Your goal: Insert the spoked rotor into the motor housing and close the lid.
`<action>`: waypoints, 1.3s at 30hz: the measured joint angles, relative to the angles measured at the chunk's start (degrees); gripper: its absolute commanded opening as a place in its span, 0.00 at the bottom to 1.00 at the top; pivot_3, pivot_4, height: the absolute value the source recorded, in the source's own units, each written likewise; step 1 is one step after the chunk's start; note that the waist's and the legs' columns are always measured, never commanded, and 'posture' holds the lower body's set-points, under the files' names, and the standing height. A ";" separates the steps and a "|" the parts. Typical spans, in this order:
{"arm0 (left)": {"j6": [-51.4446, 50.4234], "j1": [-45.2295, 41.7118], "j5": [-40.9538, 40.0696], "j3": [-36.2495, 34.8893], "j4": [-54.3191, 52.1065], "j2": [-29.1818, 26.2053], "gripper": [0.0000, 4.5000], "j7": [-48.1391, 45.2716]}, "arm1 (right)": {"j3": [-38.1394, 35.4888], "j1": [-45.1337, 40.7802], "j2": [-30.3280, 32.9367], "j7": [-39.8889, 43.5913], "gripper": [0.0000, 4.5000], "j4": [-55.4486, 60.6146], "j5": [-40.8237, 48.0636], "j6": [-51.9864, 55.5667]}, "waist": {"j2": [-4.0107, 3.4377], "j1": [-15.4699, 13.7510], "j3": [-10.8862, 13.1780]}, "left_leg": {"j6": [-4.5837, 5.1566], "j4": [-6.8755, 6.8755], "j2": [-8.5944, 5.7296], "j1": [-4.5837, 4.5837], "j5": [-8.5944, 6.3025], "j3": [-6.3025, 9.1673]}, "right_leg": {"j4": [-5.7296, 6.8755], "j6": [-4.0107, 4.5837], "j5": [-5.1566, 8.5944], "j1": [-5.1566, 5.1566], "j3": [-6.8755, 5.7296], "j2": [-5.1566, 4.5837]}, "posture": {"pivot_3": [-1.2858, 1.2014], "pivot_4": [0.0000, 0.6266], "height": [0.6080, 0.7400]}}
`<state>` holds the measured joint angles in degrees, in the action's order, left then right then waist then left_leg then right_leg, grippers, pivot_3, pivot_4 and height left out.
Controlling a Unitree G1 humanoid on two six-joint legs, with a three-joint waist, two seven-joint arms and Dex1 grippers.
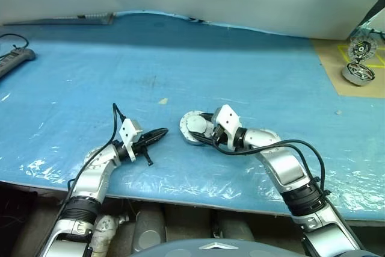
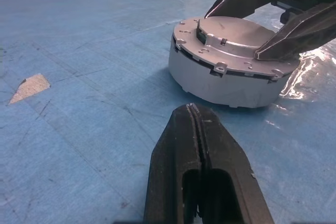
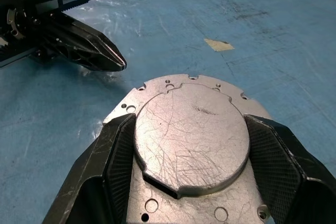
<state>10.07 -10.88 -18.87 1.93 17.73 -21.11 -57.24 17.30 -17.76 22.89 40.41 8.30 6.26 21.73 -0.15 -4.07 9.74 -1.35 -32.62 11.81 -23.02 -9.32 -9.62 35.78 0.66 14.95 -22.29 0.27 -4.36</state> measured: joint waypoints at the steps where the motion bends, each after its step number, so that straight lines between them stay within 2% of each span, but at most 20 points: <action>1: -0.05 0.00 0.00 0.00 -0.04 -0.01 0.00 0.01 | 0.30 -0.24 0.38 0.03 0.65 0.17 -0.06 0.24 | 0.00 -0.01 0.00 | 0.00 0.00 0.00 0.01 0.00 0.00 | 0.00 0.00 0.00 0.01 0.00 0.00 | 0.52 0.24 1.00; 13: -6.90 0.21 -0.12 0.03 -9.57 -0.27 0.00 2.51 | 1.45 -1.76 -0.22 -1.71 0.65 1.64 -0.86 5.51 | 0.15 0.03 -0.17 | 0.00 0.02 0.01 0.23 0.00 0.00 | 0.02 0.01 0.00 0.15 0.01 0.01 | 0.52 0.24 1.00; 25: -6.13 -1.19 0.15 -0.18 -4.04 0.85 0.00 3.99 | 1.92 -1.82 0.02 -2.08 0.65 1.01 -1.89 5.08 | 0.19 -0.01 -0.24 | -0.01 0.04 0.00 0.31 0.00 0.00 | 0.00 0.00 0.01 0.23 0.04 0.00 | 0.52 0.24 1.00; 30: -15.03 -7.31 2.24 -0.51 -3.63 2.29 0.00 14.26 | 1.97 -1.99 0.11 -2.08 0.65 0.63 -1.90 5.00 | 0.20 -0.01 -0.27 | -0.01 0.03 0.00 0.38 0.00 0.00 | 0.01 -0.01 0.00 0.30 0.05 -0.01 | 0.52 0.24 1.00; 33: -20.40 -7.54 1.51 -1.64 -7.45 2.68 0.00 17.68 | 2.27 -2.09 0.05 -1.86 0.65 0.60 -1.84 4.83 | 0.22 0.09 -0.30 | -0.01 0.06 -0.01 0.37 0.00 0.00 | -0.08 -0.01 0.00 0.29 0.09 -0.01 | 0.52 0.24 1.00; 35: -24.76 -7.25 -0.55 -2.17 -9.70 3.08 0.00 18.74 | 2.25 -2.09 0.09 -1.80 0.65 0.59 -1.84 4.77 | 0.22 0.05 -0.30 | -0.01 0.11 -0.02 0.37 0.00 -0.01 | -0.10 -0.01 0.00 0.28 0.07 0.00 | 0.52 0.24 1.00; 39: -40.72 -11.43 -7.59 -3.23 -9.53 2.58 0.00 17.43 | 2.01 -2.15 0.16 -1.97 0.65 0.23 -1.85 4.77 | 0.22 -0.07 -0.30 | -0.01 0.10 -0.04 0.40 0.00 -0.01 | 0.00 0.00 0.00 0.28 0.03 0.00 | 0.52 0.24 1.00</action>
<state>-30.66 -22.31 -26.46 -1.30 8.20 -18.53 -39.81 19.31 -19.92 23.04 38.44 8.53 4.42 26.50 0.07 -4.14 9.44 -1.36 -32.52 11.77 -22.62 -9.32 -9.63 35.78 0.66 14.95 -22.00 0.29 -4.36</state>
